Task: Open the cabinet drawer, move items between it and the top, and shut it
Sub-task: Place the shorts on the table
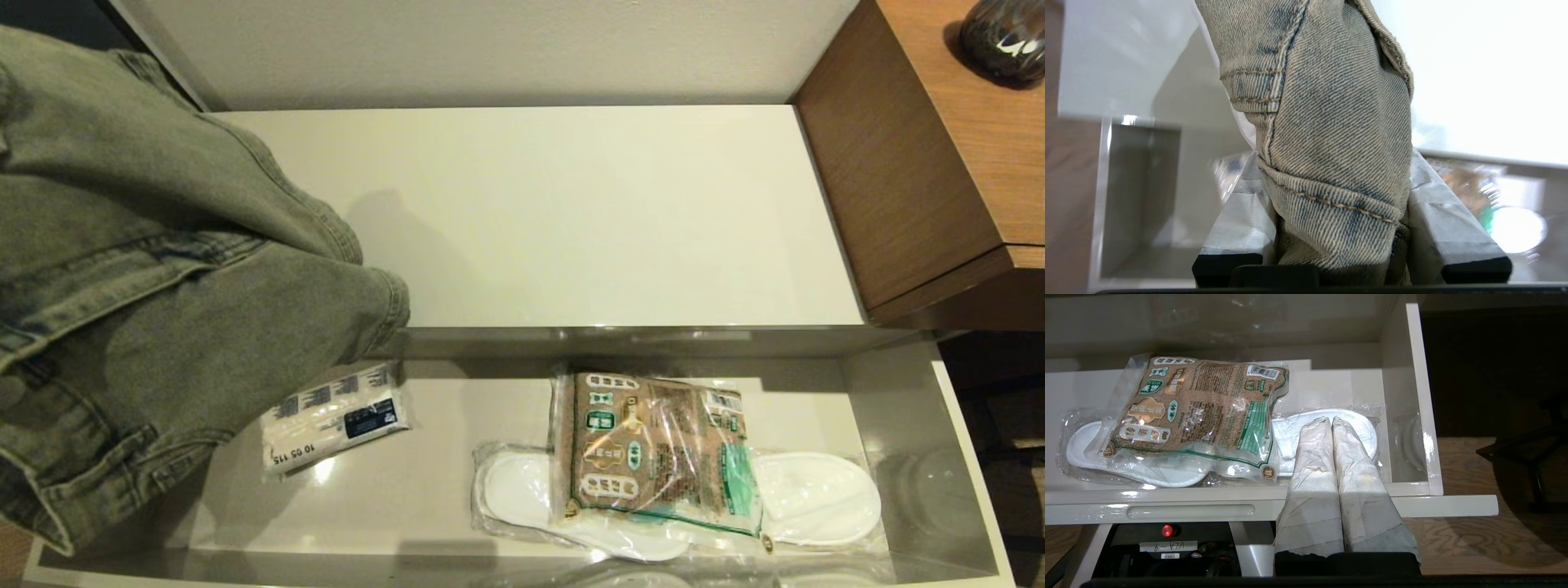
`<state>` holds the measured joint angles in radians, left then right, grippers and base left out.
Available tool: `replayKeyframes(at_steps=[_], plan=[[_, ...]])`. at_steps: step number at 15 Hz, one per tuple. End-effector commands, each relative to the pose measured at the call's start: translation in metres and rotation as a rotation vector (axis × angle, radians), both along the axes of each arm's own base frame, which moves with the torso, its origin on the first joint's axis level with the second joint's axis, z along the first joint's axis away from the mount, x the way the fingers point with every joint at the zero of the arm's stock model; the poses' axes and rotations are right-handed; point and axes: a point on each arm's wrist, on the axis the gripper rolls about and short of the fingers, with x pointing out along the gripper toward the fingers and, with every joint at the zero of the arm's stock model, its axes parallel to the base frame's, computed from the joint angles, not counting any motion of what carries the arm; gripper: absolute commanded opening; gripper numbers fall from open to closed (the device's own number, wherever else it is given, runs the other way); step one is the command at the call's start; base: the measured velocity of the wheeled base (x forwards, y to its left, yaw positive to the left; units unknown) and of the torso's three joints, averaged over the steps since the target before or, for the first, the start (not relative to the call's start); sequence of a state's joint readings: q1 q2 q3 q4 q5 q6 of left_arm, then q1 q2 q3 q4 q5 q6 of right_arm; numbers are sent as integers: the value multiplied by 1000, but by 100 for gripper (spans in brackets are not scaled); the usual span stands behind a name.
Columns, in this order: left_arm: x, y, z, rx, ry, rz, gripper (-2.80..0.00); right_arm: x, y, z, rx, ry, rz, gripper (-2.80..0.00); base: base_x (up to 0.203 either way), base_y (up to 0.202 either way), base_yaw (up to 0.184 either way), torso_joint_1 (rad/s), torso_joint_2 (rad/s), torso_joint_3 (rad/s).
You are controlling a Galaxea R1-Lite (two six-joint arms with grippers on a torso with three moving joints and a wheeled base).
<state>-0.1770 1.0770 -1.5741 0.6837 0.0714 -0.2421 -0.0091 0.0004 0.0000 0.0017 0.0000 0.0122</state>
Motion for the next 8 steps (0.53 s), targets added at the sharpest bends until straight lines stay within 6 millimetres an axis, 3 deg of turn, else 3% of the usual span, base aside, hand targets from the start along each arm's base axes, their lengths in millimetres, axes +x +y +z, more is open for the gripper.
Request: replayKeyframes(at_steps=[1,6,8], plan=[[9,-2,19,-17,-32,-8,-280,0,0,-1,0,1,0,-280,0,0,0,0,0,0],[81,-14,34,-40,-6,10,-280,0,0,-1,0,1,0,-280,0,0,0,0,0,0],[125,-22,26,-40,5,12,-280,0,0,-1,0,1,0,-280,0,0,0,0,0,0]])
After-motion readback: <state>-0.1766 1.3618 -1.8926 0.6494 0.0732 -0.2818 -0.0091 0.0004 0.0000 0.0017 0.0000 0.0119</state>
